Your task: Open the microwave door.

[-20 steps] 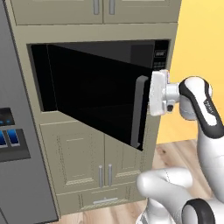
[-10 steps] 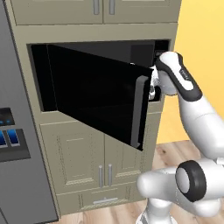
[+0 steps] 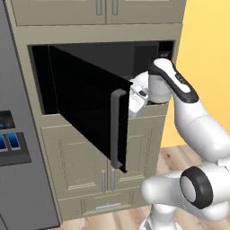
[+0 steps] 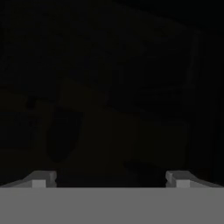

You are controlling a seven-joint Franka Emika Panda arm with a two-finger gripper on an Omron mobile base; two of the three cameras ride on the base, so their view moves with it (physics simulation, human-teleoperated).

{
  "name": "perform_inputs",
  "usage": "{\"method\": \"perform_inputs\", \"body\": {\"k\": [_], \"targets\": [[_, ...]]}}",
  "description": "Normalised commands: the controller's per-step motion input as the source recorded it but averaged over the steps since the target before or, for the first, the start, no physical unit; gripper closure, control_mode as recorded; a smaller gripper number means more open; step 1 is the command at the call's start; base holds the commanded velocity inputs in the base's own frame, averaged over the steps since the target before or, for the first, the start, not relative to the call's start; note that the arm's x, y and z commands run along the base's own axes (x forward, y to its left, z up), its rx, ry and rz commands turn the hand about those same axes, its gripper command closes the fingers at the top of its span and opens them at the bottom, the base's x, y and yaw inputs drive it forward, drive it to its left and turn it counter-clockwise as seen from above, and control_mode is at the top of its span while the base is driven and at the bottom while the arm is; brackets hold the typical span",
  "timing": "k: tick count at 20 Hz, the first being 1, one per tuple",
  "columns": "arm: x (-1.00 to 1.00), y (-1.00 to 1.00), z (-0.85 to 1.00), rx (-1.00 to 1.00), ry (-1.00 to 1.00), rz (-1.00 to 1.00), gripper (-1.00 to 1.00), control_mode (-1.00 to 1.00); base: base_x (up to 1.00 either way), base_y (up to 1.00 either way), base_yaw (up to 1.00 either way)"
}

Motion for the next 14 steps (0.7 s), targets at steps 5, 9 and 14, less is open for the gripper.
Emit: {"method": "perform_inputs", "body": {"k": [5, 9, 14], "targets": [[-0.87, 1.0, 0.0, 0.16, 0.21, 0.11, -1.0, -1.0, 0.0, 0.0, 0.0], [-0.46, 1.0, 0.0, 0.03, 0.01, -0.01, -1.0, -1.0, 0.0, 0.0, 0.0], [-0.01, 0.8, 0.0, 0.0, 0.0, -0.12, -1.0, -1.0, 0.0, 0.0, 0.0]]}}
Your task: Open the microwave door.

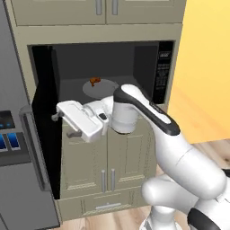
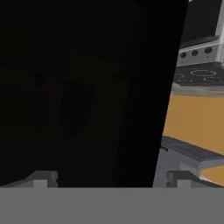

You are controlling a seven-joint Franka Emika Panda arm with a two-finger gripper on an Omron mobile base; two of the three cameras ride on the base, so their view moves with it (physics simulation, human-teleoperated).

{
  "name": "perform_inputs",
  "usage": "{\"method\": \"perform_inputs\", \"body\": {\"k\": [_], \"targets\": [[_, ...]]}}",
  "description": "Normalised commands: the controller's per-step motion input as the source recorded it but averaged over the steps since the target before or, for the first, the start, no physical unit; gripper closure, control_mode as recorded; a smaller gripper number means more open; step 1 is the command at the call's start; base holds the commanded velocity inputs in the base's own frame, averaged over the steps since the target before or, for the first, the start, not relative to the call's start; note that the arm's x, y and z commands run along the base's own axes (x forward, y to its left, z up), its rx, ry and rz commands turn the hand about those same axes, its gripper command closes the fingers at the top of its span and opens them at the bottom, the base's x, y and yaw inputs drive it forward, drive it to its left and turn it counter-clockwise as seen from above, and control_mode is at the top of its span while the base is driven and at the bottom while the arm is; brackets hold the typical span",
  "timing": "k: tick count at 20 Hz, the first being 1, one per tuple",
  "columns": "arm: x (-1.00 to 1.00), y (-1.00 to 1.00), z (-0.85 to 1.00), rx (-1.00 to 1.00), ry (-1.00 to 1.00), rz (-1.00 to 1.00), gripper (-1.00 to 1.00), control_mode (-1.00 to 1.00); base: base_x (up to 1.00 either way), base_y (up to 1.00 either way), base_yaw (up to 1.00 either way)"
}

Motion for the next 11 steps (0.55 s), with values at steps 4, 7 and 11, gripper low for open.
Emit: {"method": "perform_inputs", "body": {"k": [4, 7, 11], "targets": [[0.0, 0.0, 0.0, 0.0, 0.0, 0.0, -1.0, -1.0, 0.0, 0.0, 0.0], [0.02, 0.0, 0.0, 0.0, 0.01, 0.0, -1.0, -1.0, 0.0, 0.0, 0.0], [-0.06, 0.68, -0.01, -0.15, -0.02, 0.0, -1.0, -1.0, 0.0, 0.0, 0.0]]}}
